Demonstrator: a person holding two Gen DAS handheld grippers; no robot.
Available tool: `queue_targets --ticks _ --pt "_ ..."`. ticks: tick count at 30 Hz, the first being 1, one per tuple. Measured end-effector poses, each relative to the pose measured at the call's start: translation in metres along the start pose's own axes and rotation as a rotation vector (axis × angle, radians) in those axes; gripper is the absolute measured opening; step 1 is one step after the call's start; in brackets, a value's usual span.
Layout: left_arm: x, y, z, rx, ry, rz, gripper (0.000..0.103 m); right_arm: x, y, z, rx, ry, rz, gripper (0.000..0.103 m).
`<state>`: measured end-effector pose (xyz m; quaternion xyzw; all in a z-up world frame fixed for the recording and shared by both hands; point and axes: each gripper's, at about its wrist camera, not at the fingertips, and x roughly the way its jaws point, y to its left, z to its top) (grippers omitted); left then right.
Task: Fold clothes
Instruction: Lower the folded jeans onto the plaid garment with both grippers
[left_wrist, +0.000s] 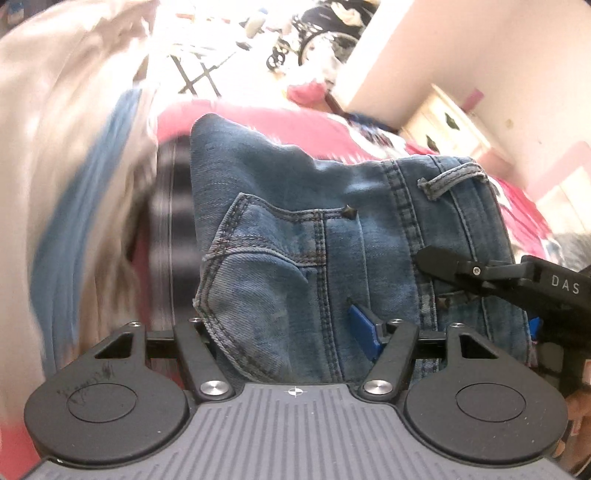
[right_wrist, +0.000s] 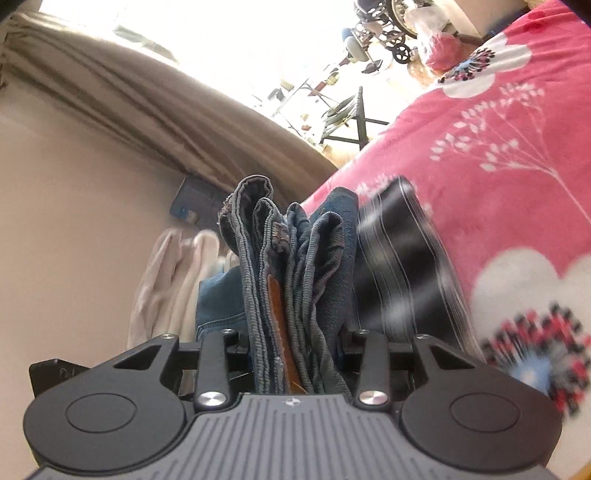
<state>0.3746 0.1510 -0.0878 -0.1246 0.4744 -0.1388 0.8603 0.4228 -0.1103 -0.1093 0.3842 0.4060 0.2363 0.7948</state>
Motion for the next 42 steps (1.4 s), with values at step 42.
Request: queue_targets --ticks 42 --pt "0.014 0.009 0.064 0.075 -0.177 0.271 0.084 0.015 -0.013 0.067 -0.273 0.008 -0.205 0.067"
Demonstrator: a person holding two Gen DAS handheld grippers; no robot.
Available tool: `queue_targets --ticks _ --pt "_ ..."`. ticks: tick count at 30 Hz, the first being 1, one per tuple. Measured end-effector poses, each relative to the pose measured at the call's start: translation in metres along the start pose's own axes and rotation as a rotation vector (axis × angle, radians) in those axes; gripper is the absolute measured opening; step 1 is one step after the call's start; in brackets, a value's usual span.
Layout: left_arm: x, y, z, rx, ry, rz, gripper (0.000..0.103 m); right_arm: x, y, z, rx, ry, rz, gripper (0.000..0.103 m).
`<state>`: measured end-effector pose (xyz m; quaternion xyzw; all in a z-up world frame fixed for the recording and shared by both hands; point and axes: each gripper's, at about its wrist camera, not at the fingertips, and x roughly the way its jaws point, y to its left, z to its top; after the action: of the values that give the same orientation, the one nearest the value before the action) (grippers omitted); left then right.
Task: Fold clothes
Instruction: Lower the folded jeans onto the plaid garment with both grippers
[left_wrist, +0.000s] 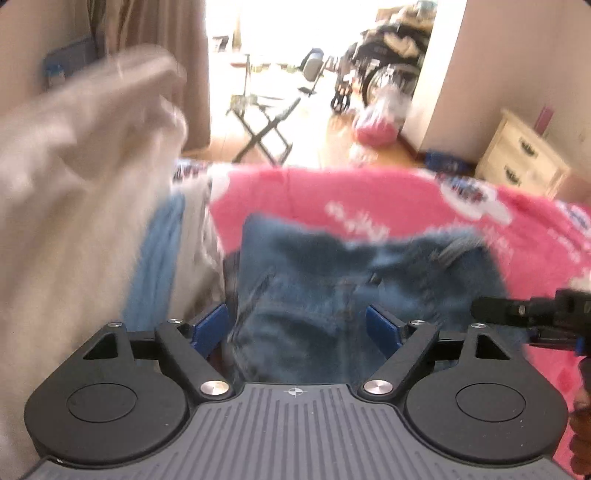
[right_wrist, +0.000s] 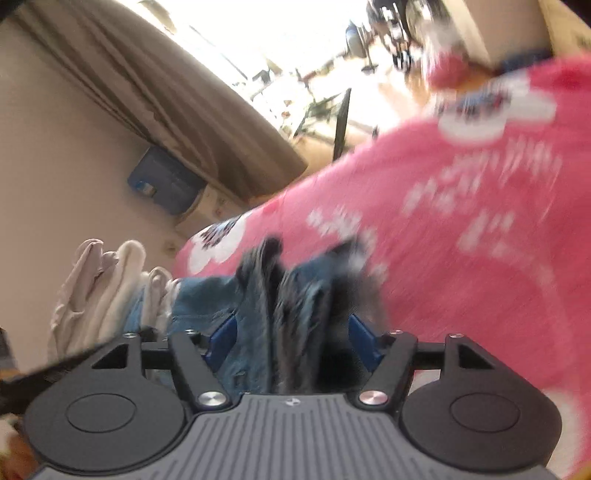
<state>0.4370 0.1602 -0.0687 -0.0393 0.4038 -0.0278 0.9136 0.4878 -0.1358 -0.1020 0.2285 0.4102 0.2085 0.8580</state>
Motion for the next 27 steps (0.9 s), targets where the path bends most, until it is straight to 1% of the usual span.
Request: queue_targets --ticks 2,3,4,6,8,9,11,12,13,14,15,17,19,21,22,24,26,27 --pt "-0.015 -0.005 0.007 0.022 -0.06 0.0 0.085 -0.019 0.02 0.006 -0.14 -0.093 -0.049 0.061" --pt "-0.021 -0.008 0.009 0.044 -0.096 0.002 0.085 -0.025 0.034 0.009 -0.223 -0.125 -0.062 0.055" --pt "-0.026 -0.01 0.01 0.068 -0.124 -0.001 0.085 -0.025 0.046 0.011 -0.287 -0.135 -0.058 0.048" --pt "-0.022 -0.019 0.01 0.124 -0.137 -0.016 0.085 -0.012 0.072 0.011 -0.396 -0.098 -0.024 0.039" --pt "-0.005 -0.025 0.008 0.155 -0.104 -0.018 0.081 0.013 0.09 0.006 -0.464 -0.026 0.005 0.034" --pt "0.006 -0.027 0.006 0.162 -0.079 -0.014 0.08 0.028 0.096 0.002 -0.489 0.013 -0.004 0.03" --pt "0.028 -0.03 0.001 0.176 -0.034 0.021 0.077 0.058 0.096 -0.007 -0.54 0.071 -0.081 0.025" --pt "0.04 -0.03 -0.002 0.181 -0.012 0.047 0.076 0.071 0.09 -0.013 -0.56 0.086 -0.131 0.017" --pt "0.048 -0.03 -0.005 0.192 -0.001 0.075 0.075 0.082 0.081 -0.015 -0.548 0.1 -0.169 0.012" --pt "0.055 -0.03 -0.009 0.202 0.002 0.108 0.076 0.089 0.072 -0.016 -0.522 0.107 -0.198 0.012" --pt "0.06 -0.028 -0.012 0.201 0.005 0.116 0.078 0.092 0.067 -0.015 -0.508 0.105 -0.214 0.011" --pt "0.067 -0.023 -0.015 0.189 0.027 0.099 0.083 0.095 0.058 -0.013 -0.488 0.098 -0.239 0.011" --pt "0.069 -0.021 -0.018 0.171 0.044 0.079 0.085 0.089 0.062 -0.012 -0.503 0.092 -0.229 0.011" --pt "0.063 -0.021 -0.018 0.166 0.044 0.084 0.084 0.063 0.071 -0.014 -0.536 0.043 -0.177 0.013" --pt "0.057 -0.021 -0.018 0.171 0.041 0.081 0.08 0.048 0.075 -0.014 -0.554 0.016 -0.149 0.017" --pt "0.036 -0.023 -0.022 0.205 0.017 0.065 0.08 0.019 0.084 -0.025 -0.619 -0.009 -0.088 0.017" --pt "0.013 -0.025 -0.03 0.249 -0.004 0.039 0.08 -0.001 0.092 -0.046 -0.708 0.035 -0.052 0.017" --pt "0.001 -0.026 -0.037 0.275 -0.011 0.016 0.081 -0.005 0.093 -0.056 -0.746 0.065 -0.051 0.017"
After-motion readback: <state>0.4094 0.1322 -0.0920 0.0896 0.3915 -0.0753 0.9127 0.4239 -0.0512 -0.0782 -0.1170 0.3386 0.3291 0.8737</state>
